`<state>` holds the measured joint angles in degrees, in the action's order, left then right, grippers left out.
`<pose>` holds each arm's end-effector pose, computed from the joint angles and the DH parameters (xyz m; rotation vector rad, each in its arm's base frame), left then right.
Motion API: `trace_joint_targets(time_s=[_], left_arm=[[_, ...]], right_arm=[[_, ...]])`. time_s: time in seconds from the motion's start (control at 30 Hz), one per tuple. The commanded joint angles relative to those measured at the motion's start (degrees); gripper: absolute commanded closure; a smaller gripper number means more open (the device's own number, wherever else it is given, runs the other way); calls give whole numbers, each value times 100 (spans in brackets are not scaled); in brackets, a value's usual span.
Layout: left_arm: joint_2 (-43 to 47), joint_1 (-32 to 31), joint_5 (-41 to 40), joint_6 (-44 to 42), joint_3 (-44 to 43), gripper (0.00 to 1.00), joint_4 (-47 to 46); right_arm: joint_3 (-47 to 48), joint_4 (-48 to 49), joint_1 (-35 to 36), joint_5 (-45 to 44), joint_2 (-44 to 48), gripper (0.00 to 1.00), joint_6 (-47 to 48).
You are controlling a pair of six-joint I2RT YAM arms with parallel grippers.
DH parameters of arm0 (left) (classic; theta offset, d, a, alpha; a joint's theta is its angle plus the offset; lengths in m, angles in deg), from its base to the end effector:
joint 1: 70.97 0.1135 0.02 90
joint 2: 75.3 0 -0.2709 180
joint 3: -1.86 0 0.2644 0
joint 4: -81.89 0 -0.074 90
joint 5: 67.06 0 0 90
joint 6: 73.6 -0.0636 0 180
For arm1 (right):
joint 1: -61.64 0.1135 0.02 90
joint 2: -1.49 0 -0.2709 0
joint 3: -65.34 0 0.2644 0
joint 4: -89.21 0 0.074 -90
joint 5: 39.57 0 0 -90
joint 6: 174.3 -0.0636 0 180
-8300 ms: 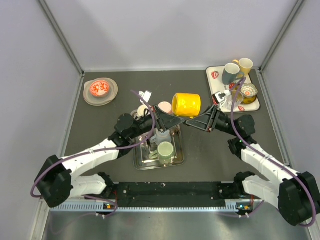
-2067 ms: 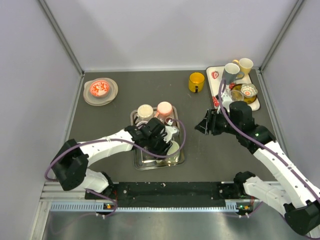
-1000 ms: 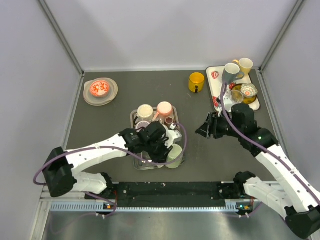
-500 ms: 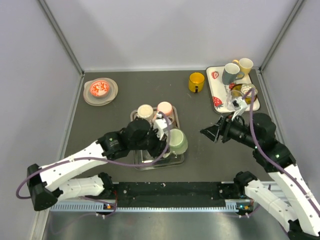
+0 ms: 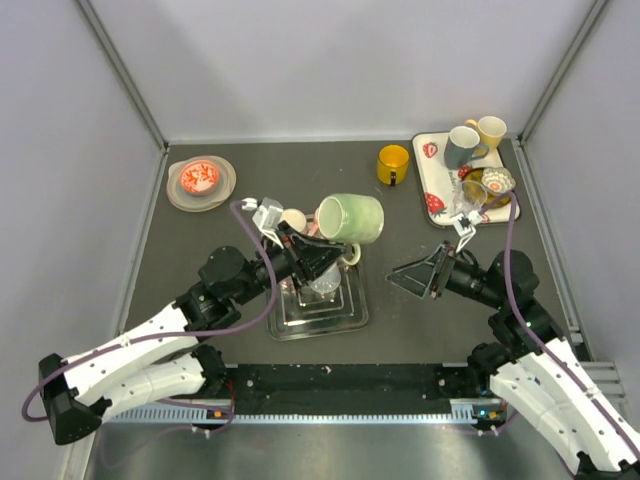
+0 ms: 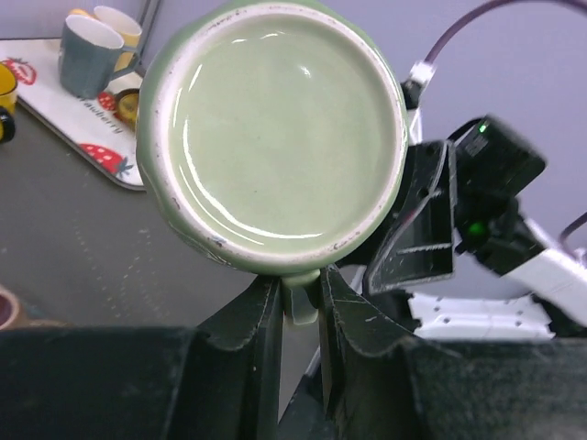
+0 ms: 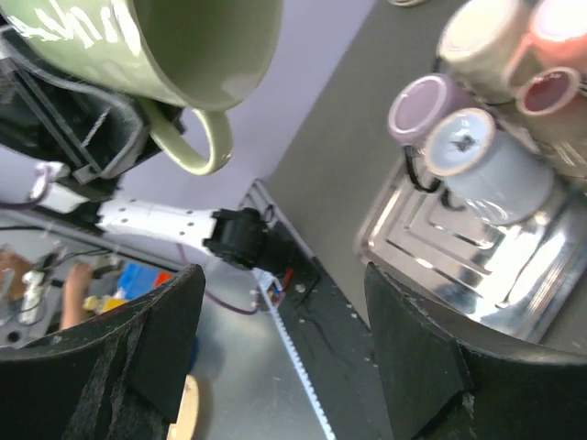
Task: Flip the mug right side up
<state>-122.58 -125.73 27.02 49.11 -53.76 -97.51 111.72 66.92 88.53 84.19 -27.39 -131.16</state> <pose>0.1313 -0.1937 0.3694 0.3633 1.5296 -1.2840 0.1280 0.1045 0.3133 -0.1816 1.8497 1.4225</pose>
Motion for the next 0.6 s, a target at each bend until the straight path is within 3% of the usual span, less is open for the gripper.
trace_joint_targets(time_s=[0.0,0.3,0.57], left_arm=[[-17,80,40,964,163,100,-2325],[-456,177,427,1765,550,100,-3433],[-755,194,726,1950,541,100,-3820]], right_arm=[[-302,2171,26,684,-55,29,-1053],[-688,4805,35,1150,-969,29,-2440],[-601,5750,44,1335,-1734,30,-2908]])
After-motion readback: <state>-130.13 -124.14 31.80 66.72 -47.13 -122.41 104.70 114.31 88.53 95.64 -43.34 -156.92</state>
